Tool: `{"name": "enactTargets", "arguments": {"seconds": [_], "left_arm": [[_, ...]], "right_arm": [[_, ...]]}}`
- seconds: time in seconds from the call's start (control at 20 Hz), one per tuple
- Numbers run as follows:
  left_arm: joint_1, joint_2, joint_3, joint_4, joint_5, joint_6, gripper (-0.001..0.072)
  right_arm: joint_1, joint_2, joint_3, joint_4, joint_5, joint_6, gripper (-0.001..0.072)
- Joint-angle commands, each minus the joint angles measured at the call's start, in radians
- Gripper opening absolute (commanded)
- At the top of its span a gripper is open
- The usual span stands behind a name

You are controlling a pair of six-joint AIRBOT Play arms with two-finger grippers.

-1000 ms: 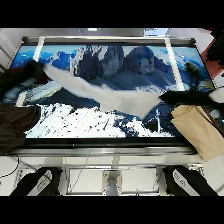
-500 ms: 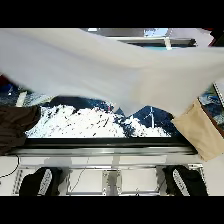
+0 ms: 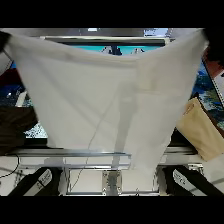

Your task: Fold the shirts.

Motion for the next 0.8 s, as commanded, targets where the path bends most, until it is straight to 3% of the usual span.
{"name": "enactTargets", "arguments": {"seconds": [0.0, 0.15, 0.35, 0.45, 0.75], "left_arm": [[-0.071, -0.269, 0.002, 0.080, -0.131, -0.008, 0.0011], [-0.174, -0.482, 0.002, 0.174, -0.083, -0.008, 0.0011], [-0.233, -0.639, 0.003, 0.338, 0.096, -0.193, 0.0011], [-0.225, -0.639, 0.008, 0.352, 0.141, -0.216, 0.0011], [-0.229, -0.637, 0.024, 0.371, -0.130, -0.157, 0.0011]], "right_arm": [[0.017, -0.330, 0.004, 0.069, -0.001, -0.014, 0.0026], [0.053, -0.553, 0.004, 0.073, -0.045, -0.014, 0.0027], [0.079, -0.689, 0.005, 0.073, -0.153, -0.014, 0.0027], [0.066, -0.676, 0.007, 0.034, -0.167, -0.018, 0.0027], [0.041, -0.632, 0.004, -0.118, 0.114, -0.047, 0.0026]]}}
